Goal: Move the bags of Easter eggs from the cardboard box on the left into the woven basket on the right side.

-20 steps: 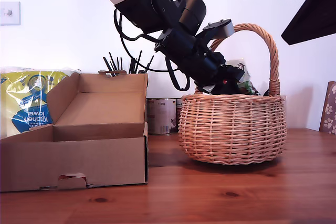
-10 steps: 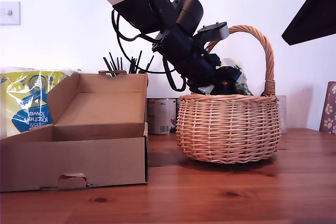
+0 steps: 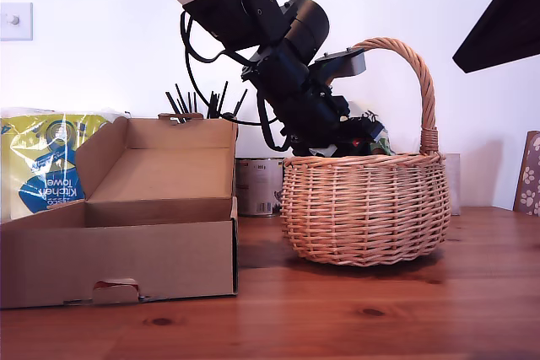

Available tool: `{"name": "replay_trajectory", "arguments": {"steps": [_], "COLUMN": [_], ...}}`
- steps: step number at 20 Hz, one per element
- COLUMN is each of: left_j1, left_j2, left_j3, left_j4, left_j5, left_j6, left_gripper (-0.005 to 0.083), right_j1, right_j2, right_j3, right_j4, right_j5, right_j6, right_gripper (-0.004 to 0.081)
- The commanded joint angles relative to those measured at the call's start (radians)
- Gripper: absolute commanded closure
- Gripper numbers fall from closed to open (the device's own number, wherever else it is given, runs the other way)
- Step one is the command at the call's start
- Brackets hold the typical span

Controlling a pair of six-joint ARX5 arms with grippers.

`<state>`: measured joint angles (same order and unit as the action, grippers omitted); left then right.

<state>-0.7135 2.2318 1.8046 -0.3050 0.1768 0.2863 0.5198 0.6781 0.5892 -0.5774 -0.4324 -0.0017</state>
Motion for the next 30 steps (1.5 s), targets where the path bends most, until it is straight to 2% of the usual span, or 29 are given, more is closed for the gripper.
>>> {"name": "replay_trajectory", "arguments": {"steps": [1,4,7,14,16,19,20,22,25,27,30], "left_j1": [0.004,0.004,0.005,0.021,0.033,0.059,0.072,0.101,0.146,0.176,0.23], "left_j2": [0.023,-0.004,-0.043,-0.173,-0.206,-0.249,-0.258,-0.277,-0.321,-0.373,-0.469], "left_j3": [0.018,0.065,0.096,0.096,0.096,0.096,0.095,0.092,0.048,-0.022,-0.2], "left_j4": [-0.012,-0.007,-0.048,-0.318,-0.389,-0.484,-0.509,-0.552,-0.568,-0.551,-0.472], "left_j5": [-0.002,0.036,0.062,0.061,0.061,0.087,0.113,0.132,0.158,0.157,0.156], "left_j6": [-0.008,-0.008,-0.007,0.002,0.002,0.049,0.055,0.055,0.082,0.085,0.085], "left_gripper": [0.0442,0.0363,0.0359,0.0374,0.0479,0.0766,0.0792,0.0793,0.0793,0.0793,0.0793], "right_j1": [0.004,0.004,0.004,0.004,0.004,0.004,0.004,0.004,0.004,0.004,0.003], "right_j2": [-0.001,-0.001,-0.001,-0.001,-0.001,-0.001,-0.001,-0.001,-0.001,-0.001,0.0], "right_j3": [0.009,0.009,0.009,0.009,0.009,0.009,0.009,0.009,0.009,0.009,0.009], "right_j4": [0.003,0.003,0.003,0.003,0.003,0.003,0.004,0.018,0.103,0.124,0.123], "right_j5": [-0.003,-0.003,-0.003,-0.003,-0.003,-0.003,-0.003,-0.003,-0.002,-0.002,0.005], "right_j6": [-0.003,-0.003,-0.003,-0.003,-0.003,-0.003,-0.003,-0.002,0.002,0.002,0.002], "right_gripper": [0.0783,0.0783,0.0783,0.0783,0.0783,0.0783,0.0783,0.0783,0.0783,0.0783,0.0783]}}
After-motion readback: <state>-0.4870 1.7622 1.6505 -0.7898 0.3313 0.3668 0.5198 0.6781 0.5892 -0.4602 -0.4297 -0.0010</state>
